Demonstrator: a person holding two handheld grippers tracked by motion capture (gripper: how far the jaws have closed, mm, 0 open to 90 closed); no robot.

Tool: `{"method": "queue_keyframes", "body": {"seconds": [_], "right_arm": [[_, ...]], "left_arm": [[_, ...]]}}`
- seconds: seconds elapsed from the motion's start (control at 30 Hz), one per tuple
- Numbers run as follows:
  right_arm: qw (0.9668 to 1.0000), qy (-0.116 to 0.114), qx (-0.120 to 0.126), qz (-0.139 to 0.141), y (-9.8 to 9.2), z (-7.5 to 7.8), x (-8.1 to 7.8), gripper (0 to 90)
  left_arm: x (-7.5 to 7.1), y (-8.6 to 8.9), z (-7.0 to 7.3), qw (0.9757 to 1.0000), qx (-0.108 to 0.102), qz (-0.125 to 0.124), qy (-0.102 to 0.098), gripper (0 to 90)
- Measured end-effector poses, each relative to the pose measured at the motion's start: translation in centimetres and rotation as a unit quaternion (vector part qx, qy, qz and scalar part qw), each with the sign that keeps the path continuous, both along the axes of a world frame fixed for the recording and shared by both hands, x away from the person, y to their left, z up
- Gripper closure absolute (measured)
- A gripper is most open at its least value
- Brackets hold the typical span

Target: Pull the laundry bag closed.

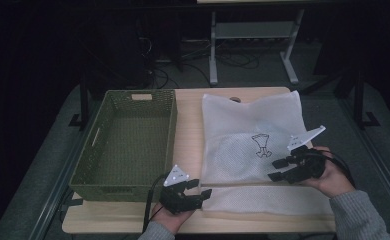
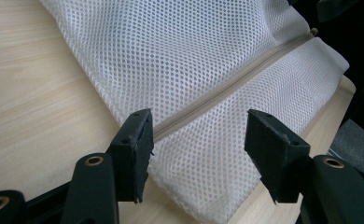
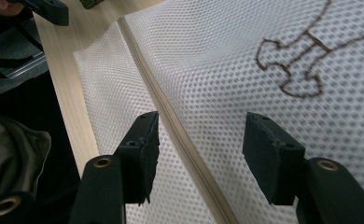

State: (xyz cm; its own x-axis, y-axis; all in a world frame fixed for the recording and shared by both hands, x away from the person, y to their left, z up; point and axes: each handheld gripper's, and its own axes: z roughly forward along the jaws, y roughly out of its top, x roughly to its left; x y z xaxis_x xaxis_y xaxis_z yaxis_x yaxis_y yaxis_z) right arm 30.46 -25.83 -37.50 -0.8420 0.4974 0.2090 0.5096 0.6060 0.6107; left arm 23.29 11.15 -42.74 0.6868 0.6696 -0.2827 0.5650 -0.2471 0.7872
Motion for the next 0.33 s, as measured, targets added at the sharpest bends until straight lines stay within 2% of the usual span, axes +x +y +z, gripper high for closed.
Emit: {"method": "queue_keyframes", "body": {"seconds": [0.33], "right_arm": [[0.9998,-0.006,0.002,0.019,1.9,-0.1,0.1,43.0]], "left_arm": [[-0.5,0.2,-0.5,1.0000,0.004,-0.001,-0.002,40.8]]}}
